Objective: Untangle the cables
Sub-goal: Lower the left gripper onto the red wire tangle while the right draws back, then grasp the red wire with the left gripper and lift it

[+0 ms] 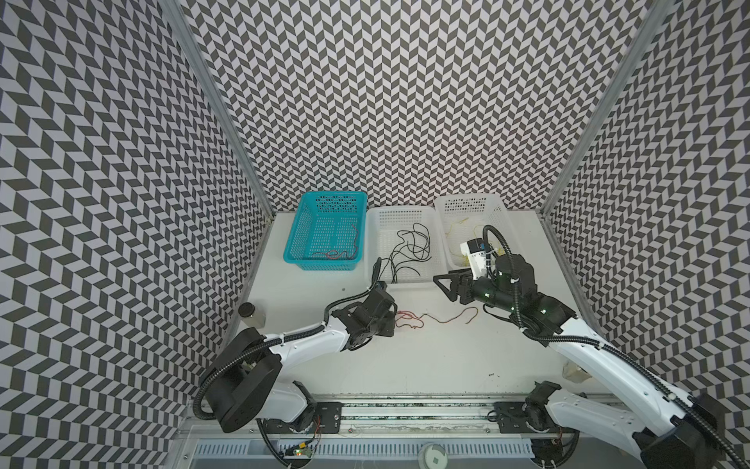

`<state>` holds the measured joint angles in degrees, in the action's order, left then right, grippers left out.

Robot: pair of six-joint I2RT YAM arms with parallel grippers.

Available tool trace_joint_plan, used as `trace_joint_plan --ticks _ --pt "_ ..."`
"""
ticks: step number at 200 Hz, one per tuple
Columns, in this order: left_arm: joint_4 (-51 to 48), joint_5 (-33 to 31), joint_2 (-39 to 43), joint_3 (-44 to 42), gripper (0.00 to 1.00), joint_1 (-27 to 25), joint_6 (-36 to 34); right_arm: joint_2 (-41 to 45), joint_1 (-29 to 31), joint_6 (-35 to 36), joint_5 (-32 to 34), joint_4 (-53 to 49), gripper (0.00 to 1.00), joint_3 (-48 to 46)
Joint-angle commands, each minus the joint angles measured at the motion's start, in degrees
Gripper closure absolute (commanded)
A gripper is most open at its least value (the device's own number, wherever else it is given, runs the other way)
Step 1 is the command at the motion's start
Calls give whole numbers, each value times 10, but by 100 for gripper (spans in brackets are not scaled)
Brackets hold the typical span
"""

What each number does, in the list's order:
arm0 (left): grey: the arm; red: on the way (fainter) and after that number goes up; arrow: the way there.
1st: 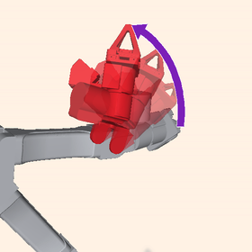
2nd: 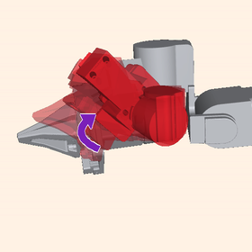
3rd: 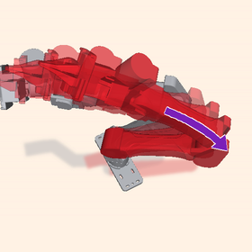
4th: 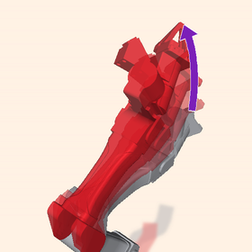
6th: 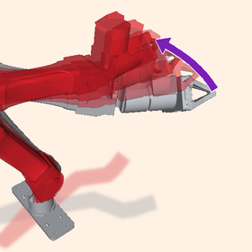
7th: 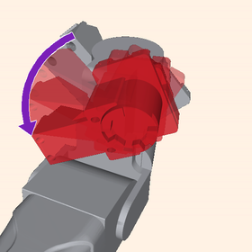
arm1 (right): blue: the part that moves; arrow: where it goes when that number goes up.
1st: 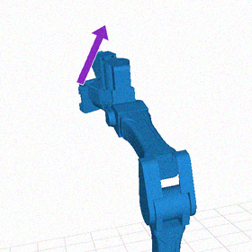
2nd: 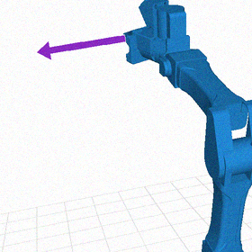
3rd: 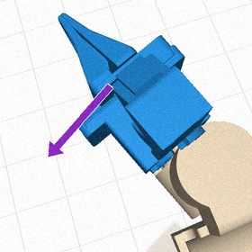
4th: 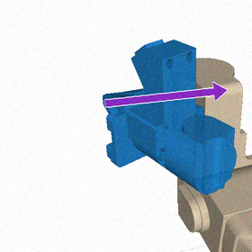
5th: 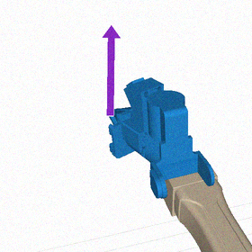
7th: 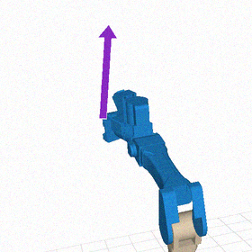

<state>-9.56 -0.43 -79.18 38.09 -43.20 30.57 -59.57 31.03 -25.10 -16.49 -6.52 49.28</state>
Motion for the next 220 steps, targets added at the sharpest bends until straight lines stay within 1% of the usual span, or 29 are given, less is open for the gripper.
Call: trace_joint_plan --ticks 1,11,33,49,74,91,119,164,220 --pt "-10 1 -4 11 90 -3 0 7 5 -2 -6 35 33 -5" --pt "-9 -2 -7 12 89 -3 -1 7 6 -1 -6 35 33 -5" --pt "-15 -14 -15 19 79 -3 -3 6 8 0 -9 34 33 -5" --pt "-18 -19 -18 24 69 -3 -6 4 10 -2 -12 37 32 -7" --pt "-13 -16 -20 30 66 -3 -3 -3 17 -1 -11 40 32 -12" --pt "-3 -9 -24 31 66 -2 0 -5 18 -4 -13 40 32 -14" --pt "2 3 -41 34 73 -3 1 -7 21 -5 -14 33 32 -13" --pt "3 -1 -55 25 75 -3 1 -3 22 0 -11 29 32 -14" --pt "0 1 -47 32 85 -2 2 -6 24 -4 -11 33 32 -15"
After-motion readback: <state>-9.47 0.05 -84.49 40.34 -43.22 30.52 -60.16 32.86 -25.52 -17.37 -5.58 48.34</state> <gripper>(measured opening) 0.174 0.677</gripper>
